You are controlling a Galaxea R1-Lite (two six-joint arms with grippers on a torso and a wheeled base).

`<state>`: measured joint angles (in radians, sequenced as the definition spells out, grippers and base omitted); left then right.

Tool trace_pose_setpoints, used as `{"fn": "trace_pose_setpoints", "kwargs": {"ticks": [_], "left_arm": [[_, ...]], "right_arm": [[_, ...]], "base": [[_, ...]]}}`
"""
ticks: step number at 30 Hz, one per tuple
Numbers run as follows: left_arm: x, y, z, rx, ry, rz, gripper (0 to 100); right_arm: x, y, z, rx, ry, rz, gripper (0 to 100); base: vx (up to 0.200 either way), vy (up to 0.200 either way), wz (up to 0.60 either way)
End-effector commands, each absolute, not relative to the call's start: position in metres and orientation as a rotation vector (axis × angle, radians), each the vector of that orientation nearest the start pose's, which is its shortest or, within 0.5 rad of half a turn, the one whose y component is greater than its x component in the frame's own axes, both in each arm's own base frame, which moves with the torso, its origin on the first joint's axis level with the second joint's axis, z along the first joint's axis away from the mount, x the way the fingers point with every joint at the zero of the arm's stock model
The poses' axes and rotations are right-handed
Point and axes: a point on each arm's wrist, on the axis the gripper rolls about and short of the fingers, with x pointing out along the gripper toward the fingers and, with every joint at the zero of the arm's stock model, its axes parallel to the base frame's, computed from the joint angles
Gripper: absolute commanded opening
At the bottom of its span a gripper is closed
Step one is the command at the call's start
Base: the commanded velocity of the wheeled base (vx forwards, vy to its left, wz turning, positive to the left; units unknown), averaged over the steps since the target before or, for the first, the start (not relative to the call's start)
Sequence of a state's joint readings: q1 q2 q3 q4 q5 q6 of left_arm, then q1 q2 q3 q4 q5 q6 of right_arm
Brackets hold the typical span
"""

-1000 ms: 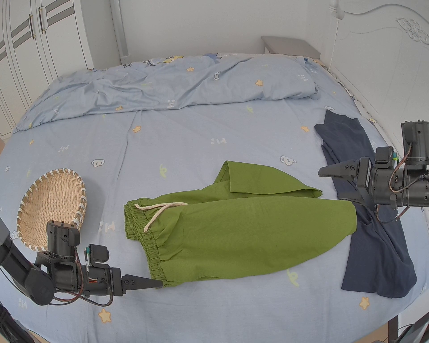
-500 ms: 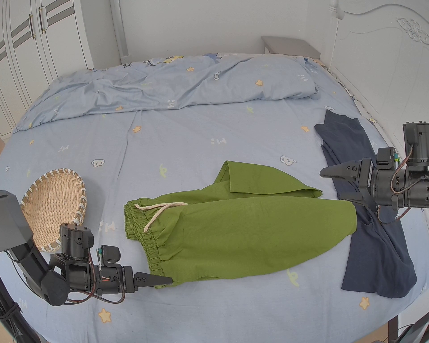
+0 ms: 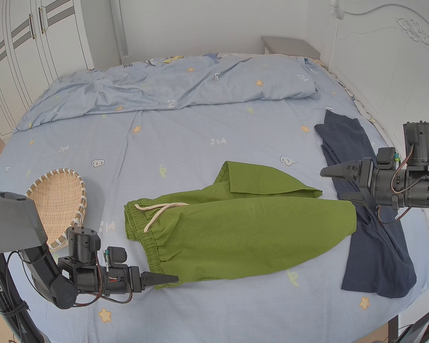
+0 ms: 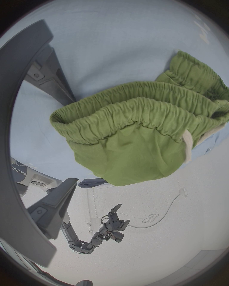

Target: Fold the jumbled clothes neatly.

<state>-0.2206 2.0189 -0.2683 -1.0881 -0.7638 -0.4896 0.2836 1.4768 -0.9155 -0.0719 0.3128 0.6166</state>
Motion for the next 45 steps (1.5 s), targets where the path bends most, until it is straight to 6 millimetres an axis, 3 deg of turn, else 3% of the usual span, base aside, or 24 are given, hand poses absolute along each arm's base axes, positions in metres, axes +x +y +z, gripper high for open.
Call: {"fn": "trace_pose_setpoints", "kwargs": {"ticks": [1,4,5,16,25,35,41,45], "left_arm": [[0.24,-0.07,0.025,-0.615,0.877,-0.773,100],[0.241,-0.07,0.025,-0.615,0.861,-0.775,100],[0.241,-0.07,0.023,-0.619,0.857,-0.773,0],[0.233,-0.064,0.018,-0.642,0.864,-0.752,0],[0.203,-0.022,0.038,-0.767,0.823,-0.62,0],[0.181,-0.005,0.04,-0.816,0.869,-0.515,0],[0.173,0.005,0.042,-0.815,0.84,-0.472,0],[0.173,0.006,0.04,-0.795,0.839,-0.474,0]], "right_arm": [[0.238,0.077,0.221,0.593,0.664,0.412,100],[0.238,0.077,0.221,0.593,0.664,0.412,100],[0.238,0.077,0.221,0.593,0.664,0.412,100],[0.238,0.076,0.221,0.593,0.663,0.41,100],[0.235,0.079,0.213,0.581,0.704,0.416,100],[0.219,0.071,0.173,0.503,0.836,0.377,100],[0.199,0.047,0.132,0.436,0.948,0.303,100],[0.187,0.033,0.122,0.442,0.975,0.324,100]], "base": [[0.0,0.0,0.0],[0.0,0.0,0.0],[0.0,0.0,0.0],[0.0,0.0,0.0],[0.0,0.0,0.0],[0.0,0.0,0.0],[0.0,0.0,0.0],[0.0,0.0,0.0]]}}
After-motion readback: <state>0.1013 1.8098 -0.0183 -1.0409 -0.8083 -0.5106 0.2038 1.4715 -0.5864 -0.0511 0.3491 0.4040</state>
